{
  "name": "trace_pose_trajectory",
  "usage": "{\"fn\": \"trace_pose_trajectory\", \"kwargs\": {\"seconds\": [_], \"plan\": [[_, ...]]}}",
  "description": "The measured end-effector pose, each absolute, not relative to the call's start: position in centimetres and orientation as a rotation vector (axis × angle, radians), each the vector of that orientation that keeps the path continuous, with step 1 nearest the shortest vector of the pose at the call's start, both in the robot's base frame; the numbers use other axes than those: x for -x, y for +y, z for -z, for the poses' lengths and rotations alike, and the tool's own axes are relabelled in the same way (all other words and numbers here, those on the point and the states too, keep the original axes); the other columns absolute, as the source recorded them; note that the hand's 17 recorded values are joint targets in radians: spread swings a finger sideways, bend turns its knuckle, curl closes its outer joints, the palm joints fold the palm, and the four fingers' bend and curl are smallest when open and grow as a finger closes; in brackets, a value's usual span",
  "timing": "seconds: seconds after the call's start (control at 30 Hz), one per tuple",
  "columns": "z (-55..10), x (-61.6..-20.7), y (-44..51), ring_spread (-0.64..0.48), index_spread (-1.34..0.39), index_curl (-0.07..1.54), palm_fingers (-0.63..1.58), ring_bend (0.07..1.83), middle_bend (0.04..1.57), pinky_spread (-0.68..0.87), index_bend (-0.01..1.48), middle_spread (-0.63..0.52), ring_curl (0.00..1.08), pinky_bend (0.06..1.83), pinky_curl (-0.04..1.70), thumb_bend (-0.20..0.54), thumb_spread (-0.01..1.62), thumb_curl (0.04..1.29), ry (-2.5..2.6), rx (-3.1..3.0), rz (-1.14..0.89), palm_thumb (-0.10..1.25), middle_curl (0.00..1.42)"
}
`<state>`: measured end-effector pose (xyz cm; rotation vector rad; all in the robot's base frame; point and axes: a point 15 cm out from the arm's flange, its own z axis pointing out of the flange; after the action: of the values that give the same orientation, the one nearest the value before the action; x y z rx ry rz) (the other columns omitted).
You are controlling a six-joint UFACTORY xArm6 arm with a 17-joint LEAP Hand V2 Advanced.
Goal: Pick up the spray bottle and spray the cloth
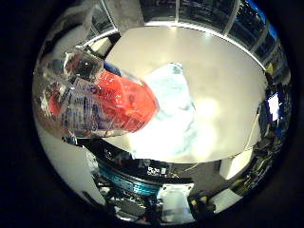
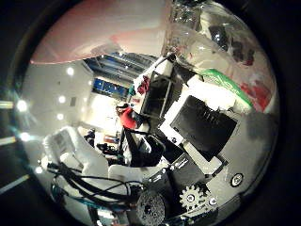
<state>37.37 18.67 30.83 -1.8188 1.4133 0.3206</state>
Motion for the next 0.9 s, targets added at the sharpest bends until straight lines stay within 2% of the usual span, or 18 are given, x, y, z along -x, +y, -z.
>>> {"fn": "trace_pose_trajectory", "kwargs": {"seconds": [0.37, 0.67, 0.9], "plan": [[-28.1, -38.4, 25.0, -0.24, -0.24, 0.93, 1.11, 1.33, 1.42, -0.15, 1.09, -0.11, 0.85, 1.02, 1.54, -0.02, 0.68, 0.86, 1.274, 1.636, -0.497, 1.03, 0.71], [-25.4, -39.6, 28.7, -0.24, -0.24, 0.93, 1.11, 1.33, 1.42, -0.15, 1.09, -0.1, 0.85, 1.02, 1.54, -0.019, 0.69, 0.86, 1.19, 1.657, -0.53, 1.03, 0.71], [-24.6, -42.0, 30.8, -0.23, -0.24, 0.94, 1.11, 1.33, 1.41, -0.15, 1.09, -0.1, 0.84, 1.01, 1.53, -0.023, 0.7, 0.86, 1.13, 1.688, -0.516, 1.01, 0.7]]}}
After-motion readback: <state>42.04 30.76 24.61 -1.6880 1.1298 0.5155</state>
